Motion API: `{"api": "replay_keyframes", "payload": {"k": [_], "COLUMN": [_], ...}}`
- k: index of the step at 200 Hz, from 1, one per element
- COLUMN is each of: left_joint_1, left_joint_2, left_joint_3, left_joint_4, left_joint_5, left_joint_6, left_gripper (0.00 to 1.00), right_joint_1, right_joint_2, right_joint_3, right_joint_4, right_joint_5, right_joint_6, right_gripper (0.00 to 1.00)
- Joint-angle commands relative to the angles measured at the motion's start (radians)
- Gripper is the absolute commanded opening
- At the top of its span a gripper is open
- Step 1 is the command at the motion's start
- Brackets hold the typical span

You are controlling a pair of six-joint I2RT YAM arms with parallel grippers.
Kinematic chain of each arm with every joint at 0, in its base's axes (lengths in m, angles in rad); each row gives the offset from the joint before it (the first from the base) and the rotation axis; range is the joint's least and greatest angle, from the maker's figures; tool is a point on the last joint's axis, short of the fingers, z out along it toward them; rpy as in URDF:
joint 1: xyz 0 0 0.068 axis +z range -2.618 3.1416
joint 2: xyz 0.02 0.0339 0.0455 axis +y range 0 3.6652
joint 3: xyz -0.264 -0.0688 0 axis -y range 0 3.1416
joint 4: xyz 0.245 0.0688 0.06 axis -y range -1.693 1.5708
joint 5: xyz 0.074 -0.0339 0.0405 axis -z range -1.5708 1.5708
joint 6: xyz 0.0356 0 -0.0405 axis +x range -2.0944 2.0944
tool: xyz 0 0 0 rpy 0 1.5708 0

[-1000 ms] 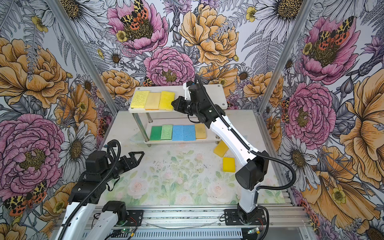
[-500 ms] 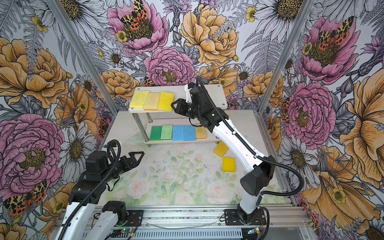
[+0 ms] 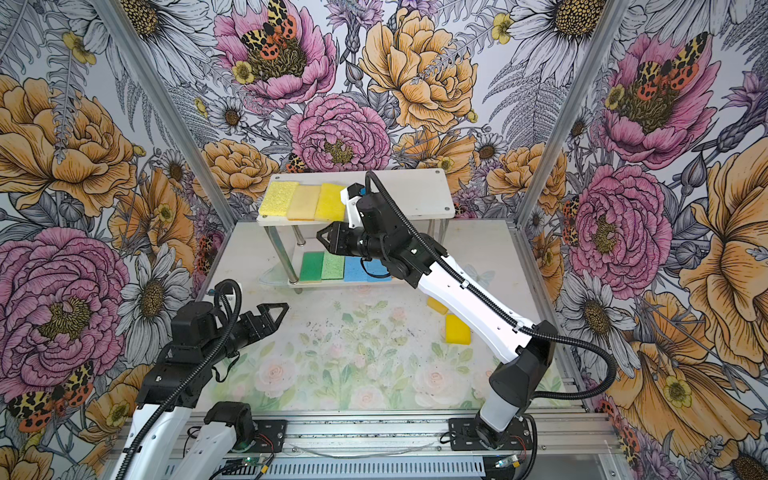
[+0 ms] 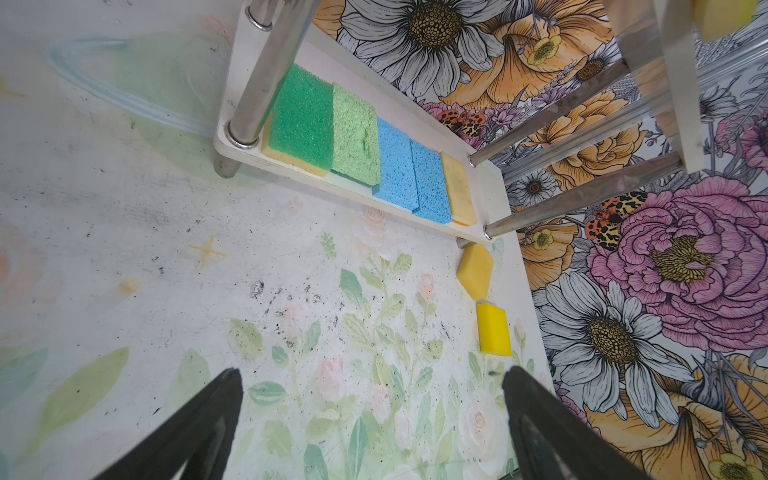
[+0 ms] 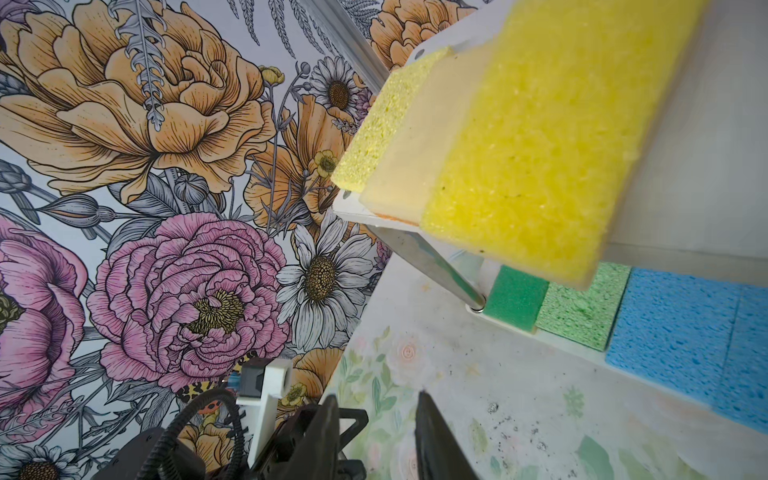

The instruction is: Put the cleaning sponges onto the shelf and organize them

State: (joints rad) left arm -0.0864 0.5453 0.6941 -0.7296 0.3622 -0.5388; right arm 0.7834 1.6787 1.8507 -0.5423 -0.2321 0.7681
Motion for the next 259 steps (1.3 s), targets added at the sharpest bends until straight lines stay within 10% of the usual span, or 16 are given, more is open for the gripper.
{"api": "replay_keyframes", "payload": {"k": [1, 259], "left_joint_1": [0.010, 0.011], "left_joint_2": [-0.004, 0.005], "left_joint_3": [0.015, 0.016], "left_joint_4": [0.003, 0.001], "left_joint_5": [-0.004, 0.007], "left_joint_6": [0.022, 0.027], "left_gripper": [0.99, 0.99], "right_joint_1": [-0.006, -0.079], "right_joint_2": [0.053, 0.237], "right_joint_3": [0.058, 0.266], "right_joint_4": [0.005, 0.004], "right_joint_5": [0.004, -0.002], "right_joint_6": [-0.020, -0.020], "right_gripper": [0.32, 0.35]}}
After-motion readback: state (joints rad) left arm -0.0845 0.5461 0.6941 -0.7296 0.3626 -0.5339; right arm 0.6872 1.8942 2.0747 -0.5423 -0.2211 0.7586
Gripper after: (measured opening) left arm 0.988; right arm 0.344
